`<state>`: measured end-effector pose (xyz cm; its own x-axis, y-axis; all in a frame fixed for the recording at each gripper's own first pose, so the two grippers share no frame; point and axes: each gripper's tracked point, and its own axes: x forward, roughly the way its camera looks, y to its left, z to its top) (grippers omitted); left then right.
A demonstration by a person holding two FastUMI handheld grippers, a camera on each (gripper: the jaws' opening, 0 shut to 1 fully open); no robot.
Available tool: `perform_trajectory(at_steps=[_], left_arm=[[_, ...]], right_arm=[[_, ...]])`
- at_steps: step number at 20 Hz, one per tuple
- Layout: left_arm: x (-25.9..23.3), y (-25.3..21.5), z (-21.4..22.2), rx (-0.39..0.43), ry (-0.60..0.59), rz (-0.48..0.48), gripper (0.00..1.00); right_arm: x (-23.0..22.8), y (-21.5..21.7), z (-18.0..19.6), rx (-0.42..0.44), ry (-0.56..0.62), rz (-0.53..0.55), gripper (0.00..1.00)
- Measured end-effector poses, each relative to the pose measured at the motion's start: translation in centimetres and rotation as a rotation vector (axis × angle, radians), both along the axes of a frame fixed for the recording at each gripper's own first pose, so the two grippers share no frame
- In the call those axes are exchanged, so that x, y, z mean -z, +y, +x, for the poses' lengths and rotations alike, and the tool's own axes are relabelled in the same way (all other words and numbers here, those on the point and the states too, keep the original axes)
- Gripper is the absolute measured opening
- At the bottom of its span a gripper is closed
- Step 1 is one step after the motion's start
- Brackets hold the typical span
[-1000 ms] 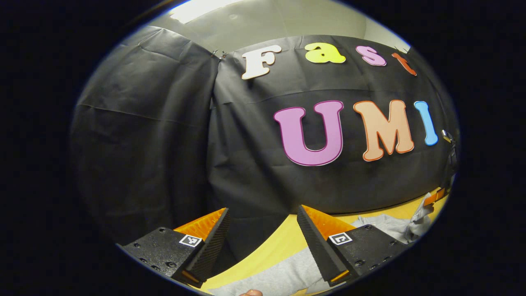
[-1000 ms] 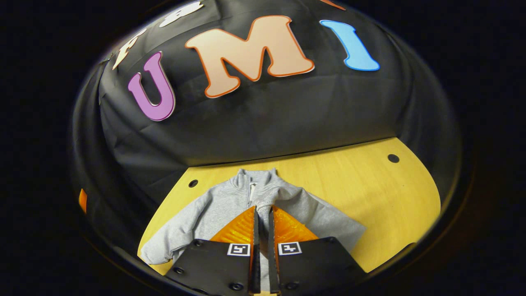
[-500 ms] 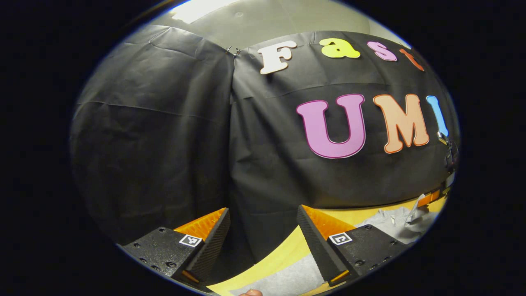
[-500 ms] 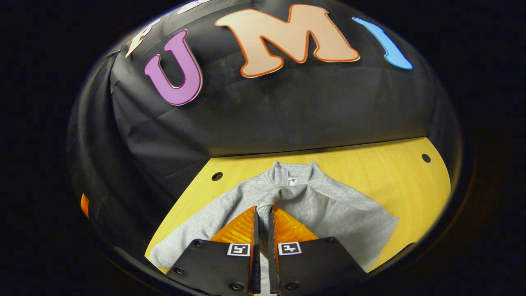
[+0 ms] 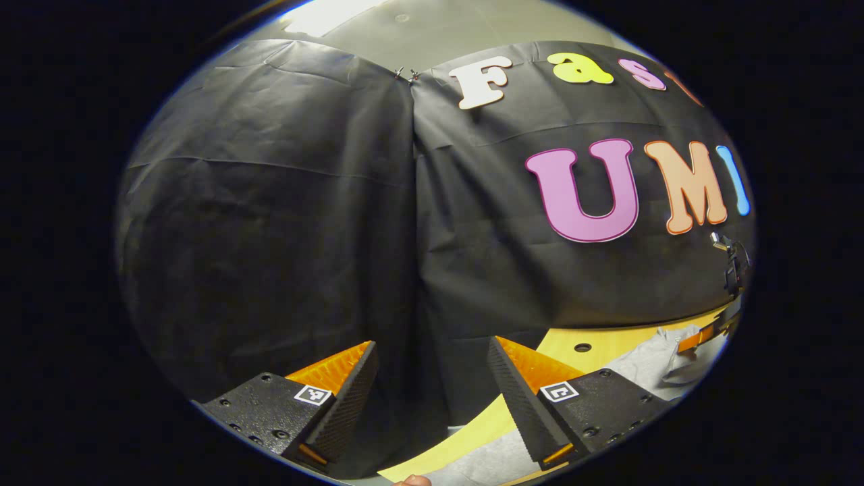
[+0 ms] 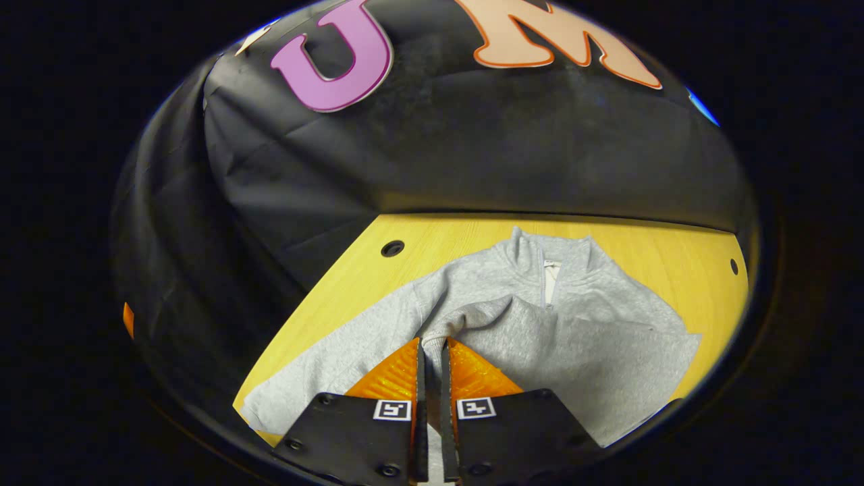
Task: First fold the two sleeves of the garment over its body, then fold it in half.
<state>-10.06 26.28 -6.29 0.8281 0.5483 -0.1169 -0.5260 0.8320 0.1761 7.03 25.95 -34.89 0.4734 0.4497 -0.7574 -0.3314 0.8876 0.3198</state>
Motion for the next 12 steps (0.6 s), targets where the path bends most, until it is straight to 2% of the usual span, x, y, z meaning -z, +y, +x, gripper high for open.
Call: perform_trajectory(at_steps=[3, 5, 8, 9, 10, 12], left_arm=[[0.4, 1.0, -0.6, -0.023, 0.012, -0.002, 1.0], [0.7, 1.4, -1.2, -0.031, 0.013, -0.001, 1.0], [1.9, 2.1, -1.8, -0.043, 0.031, 0.005, 1.0], [2.3, 2.4, -1.9, -0.05, 0.039, 0.004, 1.0], [2.5, 2.5, -2.0, -0.054, 0.042, 0.001, 1.0], [3.4, 2.5, -2.3, -0.056, 0.055, -0.004, 1.0]], right_arm=[[1.9, 0.9, -1.3, -0.034, 0.041, -0.037, 0.08], [2.2, 1.4, -2.1, -0.052, 0.066, -0.028, 0.15], [1.4, 2.5, -2.8, -0.09, 0.066, 0.022, 0.13], [1.0, 3.0, -3.0, -0.099, 0.06, 0.043, 0.34], [0.4, 3.1, -3.1, -0.106, 0.049, 0.056, 0.43], [-0.1, 2.9, -2.8, -0.115, 0.023, 0.057, 0.81]])
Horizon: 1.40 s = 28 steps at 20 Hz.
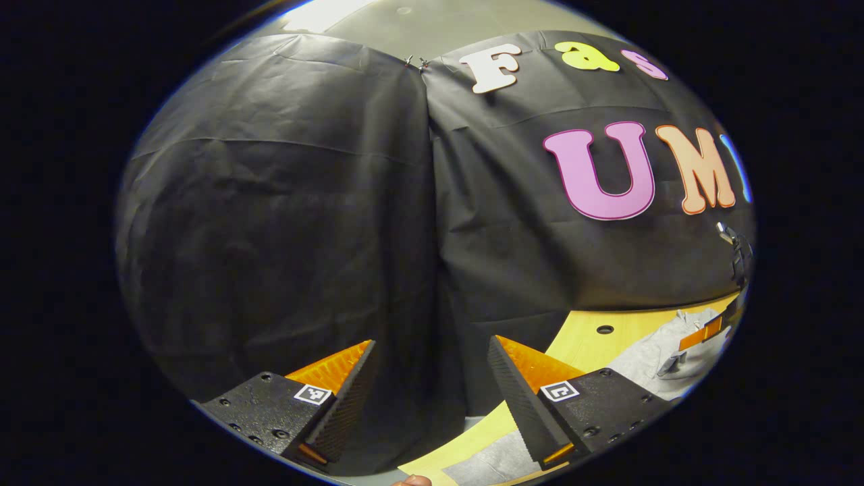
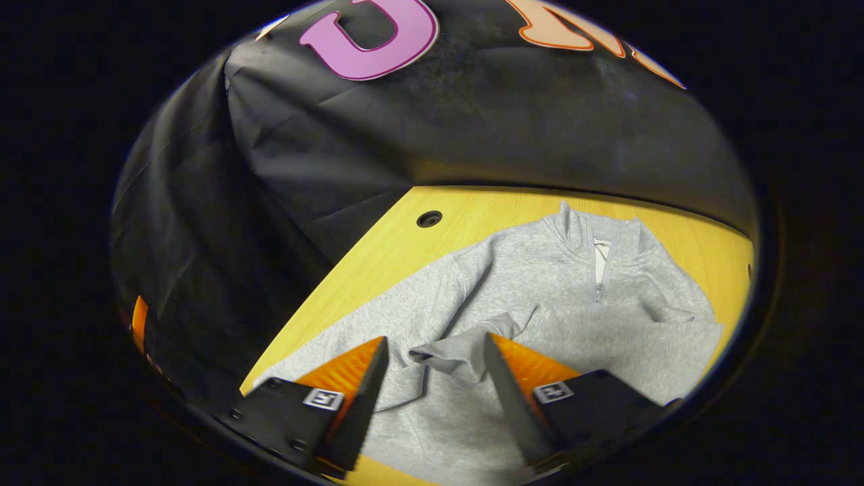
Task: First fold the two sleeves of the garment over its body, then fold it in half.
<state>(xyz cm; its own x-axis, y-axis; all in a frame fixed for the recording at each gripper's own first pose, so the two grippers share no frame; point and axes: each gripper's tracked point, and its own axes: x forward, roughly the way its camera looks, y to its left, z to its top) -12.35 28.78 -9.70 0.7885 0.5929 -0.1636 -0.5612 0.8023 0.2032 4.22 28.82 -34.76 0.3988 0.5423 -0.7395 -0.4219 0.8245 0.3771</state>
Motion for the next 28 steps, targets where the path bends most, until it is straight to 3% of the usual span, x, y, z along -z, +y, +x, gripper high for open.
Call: perform_trajectory(at_steps=[1, 3, 9, 10, 16, 18, 19, 20, 26, 28], left_arm=[[0.4, 0.0, 0.0, 0.003, 0.011, 0.0, 1.0], [1.5, -0.2, -0.3, 0.014, 0.029, -0.008, 0.96], [7.8, -1.2, -0.9, 0.03, 0.123, -0.156, 0.96], [9.1, -1.4, -1.3, 0.033, 0.145, -0.177, 1.0], [16.3, -3.3, -2.7, 0.069, 0.302, -0.27, 0.97], [18.6, -3.9, -3.2, 0.067, 0.354, -0.307, 0.97], [19.7, -4.2, -3.3, 0.065, 0.378, -0.319, 0.97], [20.4, -4.4, -3.5, 0.067, 0.397, -0.327, 0.96], [24.2, -5.9, -5.0, 0.064, 0.48, -0.414, 0.96], [25.1, -6.1, -5.3, 0.052, 0.497, -0.437, 0.96]], right_arm=[[-0.2, -0.1, -0.1, -0.003, -0.012, 0.004, 1.0], [-0.8, -0.7, 0.4, 0.009, -0.052, 0.003, 0.94], [-2.1, -3.8, 0.5, 0.07, -0.079, 0.012, 0.98], [-2.2, -4.3, 0.5, 0.079, -0.079, 0.012, 0.98], [-2.9, -8.0, 1.5, 0.143, -0.101, 0.008, 0.94], [-3.4, -9.2, 1.7, 0.164, -0.112, 0.009, 0.98], [-3.5, -9.7, 1.9, 0.171, -0.117, 0.007, 0.94], [-3.6, -10.3, 2.0, 0.176, -0.121, 0.002, 0.98], [-3.6, -13.0, 2.1, 0.21, -0.119, -0.021, 0.94], [-3.7, -13.4, 2.0, 0.215, -0.121, -0.024, 0.98]])
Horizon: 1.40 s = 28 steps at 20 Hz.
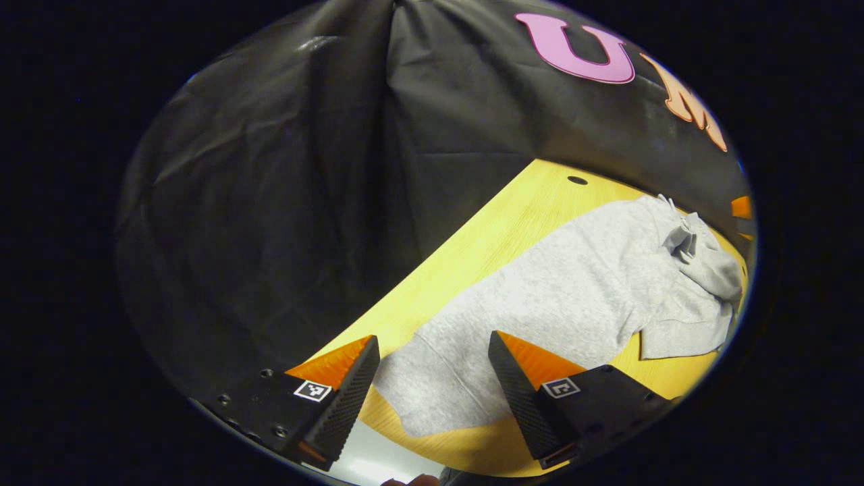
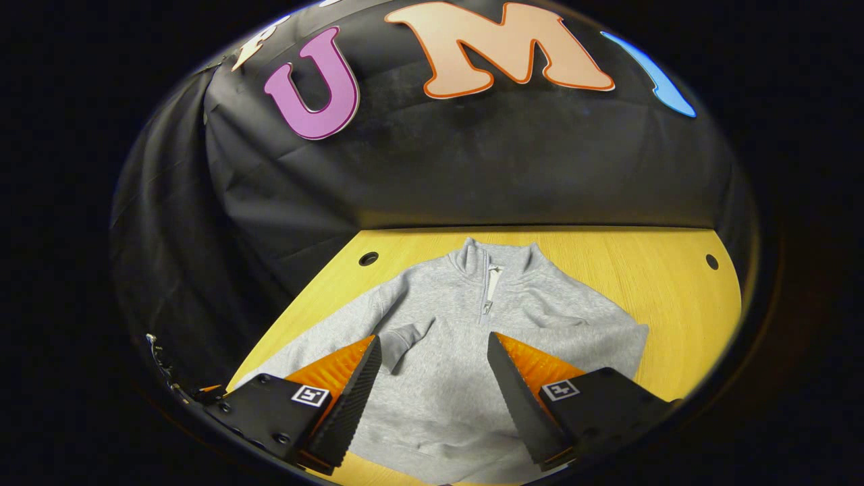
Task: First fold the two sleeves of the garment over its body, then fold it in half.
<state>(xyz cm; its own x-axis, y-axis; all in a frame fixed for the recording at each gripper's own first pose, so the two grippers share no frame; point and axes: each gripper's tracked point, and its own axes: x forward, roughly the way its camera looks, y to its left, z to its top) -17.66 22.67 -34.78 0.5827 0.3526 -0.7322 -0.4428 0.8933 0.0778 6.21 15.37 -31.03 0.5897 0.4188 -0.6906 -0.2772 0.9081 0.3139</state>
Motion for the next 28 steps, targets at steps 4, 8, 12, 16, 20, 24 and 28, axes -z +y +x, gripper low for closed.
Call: perform_trajectory(at_steps=[4, 8, 12, 16, 20, 24, 28], left_arm=[[0.8, 0.1, -0.4, -0.025, 0.019, -0.029, 0.97], [1.1, -0.3, -0.5, -0.05, 0.016, -0.066, 0.96], [1.1, -1.7, 0.7, 0.025, 0.025, -0.087, 0.63], [1.3, -2.3, 1.5, 0.049, 0.053, -0.059, 0.07], [0.8, -2.3, 1.8, 0.036, 0.061, -0.087, 0.0], [-1.2, -2.2, 3.5, 0.036, 0.027, -0.098, 0.0], [-4.1, -3.6, 7.5, 0.113, -0.033, -0.069, 0.0]], right_arm=[[-0.5, -0.9, 0.0, 0.005, -0.011, -0.006, 0.98], [-0.7, -1.9, -0.2, 0.014, -0.014, -0.011, 0.98], [-1.0, -2.9, -0.8, 0.027, -0.022, -0.013, 0.98], [-1.4, -4.3, -1.3, 0.028, -0.041, -0.03, 0.98], [-1.5, -5.9, -1.9, 0.044, -0.034, -0.034, 0.95], [-2.0, -7.6, -2.3, 0.051, -0.048, -0.051, 0.94], [-2.4, -8.9, -2.8, 0.063, -0.05, -0.056, 0.98]])
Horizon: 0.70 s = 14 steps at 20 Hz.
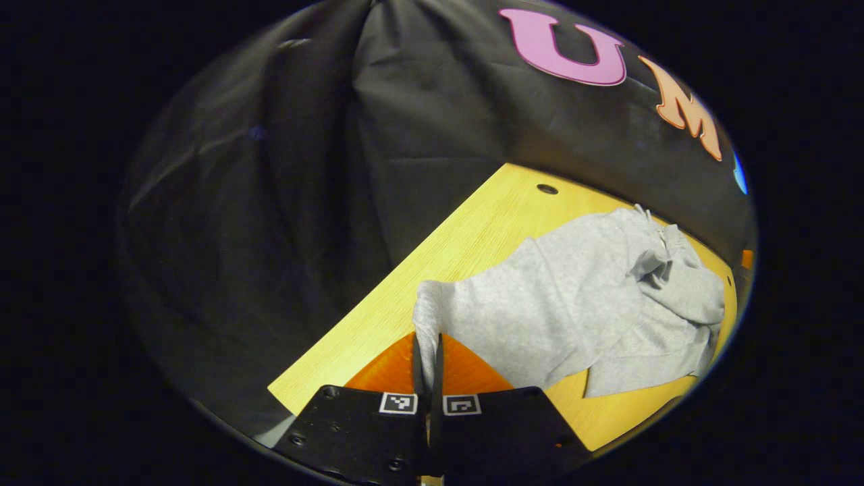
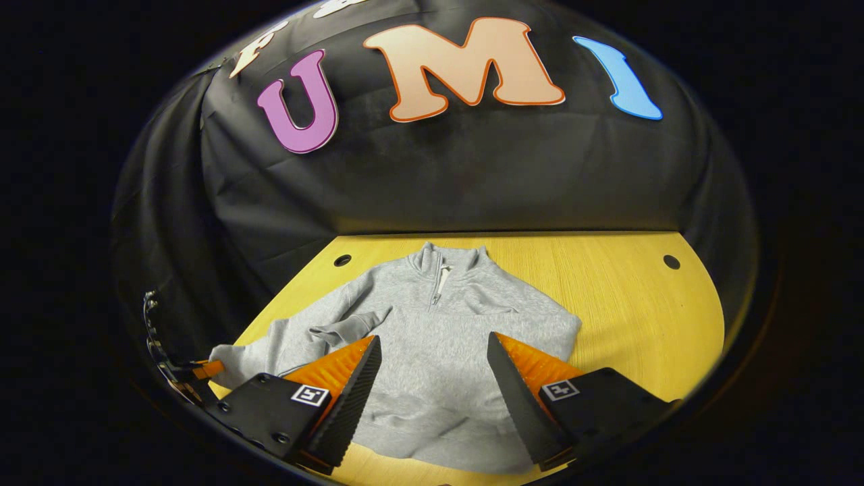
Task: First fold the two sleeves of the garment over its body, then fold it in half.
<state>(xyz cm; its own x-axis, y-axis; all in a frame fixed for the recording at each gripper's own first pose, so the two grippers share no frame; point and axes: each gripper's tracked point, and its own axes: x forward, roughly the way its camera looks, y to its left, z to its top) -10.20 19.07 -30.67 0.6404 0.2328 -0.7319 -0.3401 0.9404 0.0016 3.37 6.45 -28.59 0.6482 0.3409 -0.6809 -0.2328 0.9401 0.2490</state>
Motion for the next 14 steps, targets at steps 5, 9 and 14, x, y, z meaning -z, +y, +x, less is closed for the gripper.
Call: perform_trajectory(at_steps=[5, 9, 14], left_arm=[[-3.0, -3.3, 5.1, 0.049, -0.07, -0.063, 0.0], [-5.1, -5.4, 8.9, 0.129, -0.118, -0.041, 0.0], [-7.1, -8.8, 12.9, 0.224, -0.159, -0.018, 0.0]], right_arm=[[-0.2, -2.5, -1.1, 0.026, -0.003, -0.011, 0.98], [-0.3, -5.1, -2.2, 0.069, 0.001, -0.016, 0.98], [-0.8, -8.4, -4.0, 0.122, 0.004, -0.031, 0.98]])
